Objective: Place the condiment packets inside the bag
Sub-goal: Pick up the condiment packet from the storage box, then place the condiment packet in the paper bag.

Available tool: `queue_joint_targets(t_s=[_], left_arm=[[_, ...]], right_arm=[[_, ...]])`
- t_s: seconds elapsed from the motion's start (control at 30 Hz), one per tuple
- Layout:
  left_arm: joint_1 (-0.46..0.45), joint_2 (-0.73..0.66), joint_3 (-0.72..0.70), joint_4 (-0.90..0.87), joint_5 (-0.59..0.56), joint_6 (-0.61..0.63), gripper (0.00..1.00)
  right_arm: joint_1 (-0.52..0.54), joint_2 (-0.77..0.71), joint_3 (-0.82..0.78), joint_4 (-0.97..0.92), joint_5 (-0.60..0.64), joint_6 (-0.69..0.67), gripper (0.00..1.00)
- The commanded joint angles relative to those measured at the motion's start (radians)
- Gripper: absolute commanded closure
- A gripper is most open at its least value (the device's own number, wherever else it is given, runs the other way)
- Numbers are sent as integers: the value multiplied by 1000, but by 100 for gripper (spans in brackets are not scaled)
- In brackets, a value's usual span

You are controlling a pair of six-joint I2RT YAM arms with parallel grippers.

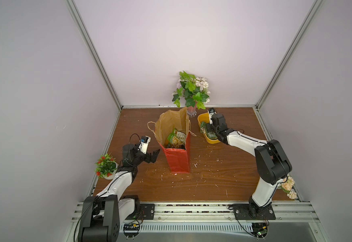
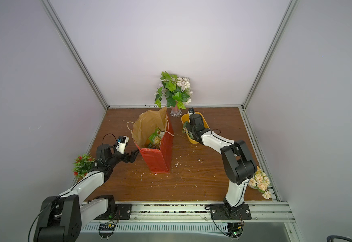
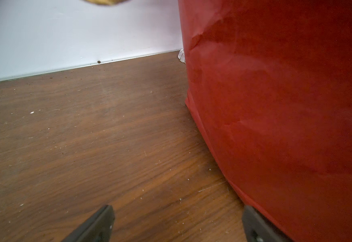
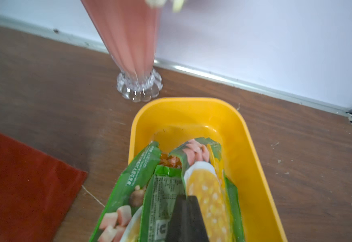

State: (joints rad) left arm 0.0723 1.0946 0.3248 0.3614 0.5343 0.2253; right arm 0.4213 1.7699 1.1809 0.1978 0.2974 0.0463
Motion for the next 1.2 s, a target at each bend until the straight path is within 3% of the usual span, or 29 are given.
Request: queue_joint_targets(t_s=[0.0,0.47,0.7,0.9,1.17], left_arm=[[11,-13,-13,17,1,8,2],[12,-20,-13,16,0,6,2],[12,-25,-14,14,3,5,2],[12,-27,-15,14,2,6,2],[12,-30,-13,17,-4,-2,2]], right_arm=[[-19,-97,-24,86,-66,41,100],[-21,-479,-149,105,-197,149,100],[53,-657,-121,64,-214,156,100],[287,-658,19,-22,-75,53,100],[449,-521,173,6,-143,87,100]])
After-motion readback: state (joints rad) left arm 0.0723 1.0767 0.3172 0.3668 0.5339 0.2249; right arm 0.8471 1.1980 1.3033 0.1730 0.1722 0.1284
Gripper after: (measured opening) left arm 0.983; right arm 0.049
